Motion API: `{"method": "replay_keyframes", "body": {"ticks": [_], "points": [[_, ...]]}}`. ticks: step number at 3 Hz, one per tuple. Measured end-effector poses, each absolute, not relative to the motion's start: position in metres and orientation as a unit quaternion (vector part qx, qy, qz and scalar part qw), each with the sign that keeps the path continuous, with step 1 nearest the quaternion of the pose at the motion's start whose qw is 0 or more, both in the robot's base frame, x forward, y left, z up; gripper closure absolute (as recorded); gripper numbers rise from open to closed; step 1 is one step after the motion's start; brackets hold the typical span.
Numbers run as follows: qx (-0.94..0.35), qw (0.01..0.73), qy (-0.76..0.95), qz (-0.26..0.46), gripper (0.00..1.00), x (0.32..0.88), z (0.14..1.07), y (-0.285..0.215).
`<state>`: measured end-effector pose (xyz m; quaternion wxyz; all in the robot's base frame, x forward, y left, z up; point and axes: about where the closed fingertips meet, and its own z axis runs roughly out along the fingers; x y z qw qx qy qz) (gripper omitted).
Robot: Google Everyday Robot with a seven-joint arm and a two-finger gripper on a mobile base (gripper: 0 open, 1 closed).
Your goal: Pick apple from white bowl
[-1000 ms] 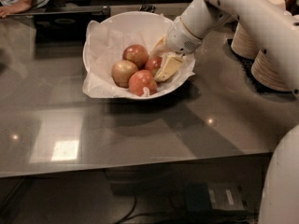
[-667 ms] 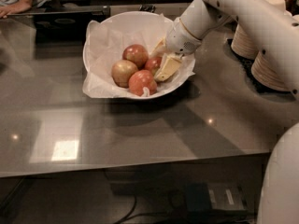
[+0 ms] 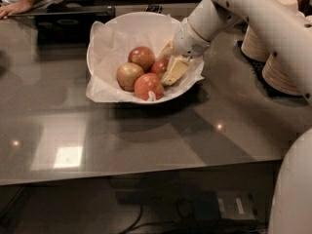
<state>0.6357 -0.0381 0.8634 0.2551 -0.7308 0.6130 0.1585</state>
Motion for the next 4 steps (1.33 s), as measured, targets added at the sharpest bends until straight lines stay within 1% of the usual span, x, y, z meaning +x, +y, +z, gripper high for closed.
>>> {"method": "replay_keyframes", "body": {"ticks": [4], "points": [[-0.698, 0.357, 0.604, 0.146, 1.0, 0.62, 0.935, -0.061]]}}
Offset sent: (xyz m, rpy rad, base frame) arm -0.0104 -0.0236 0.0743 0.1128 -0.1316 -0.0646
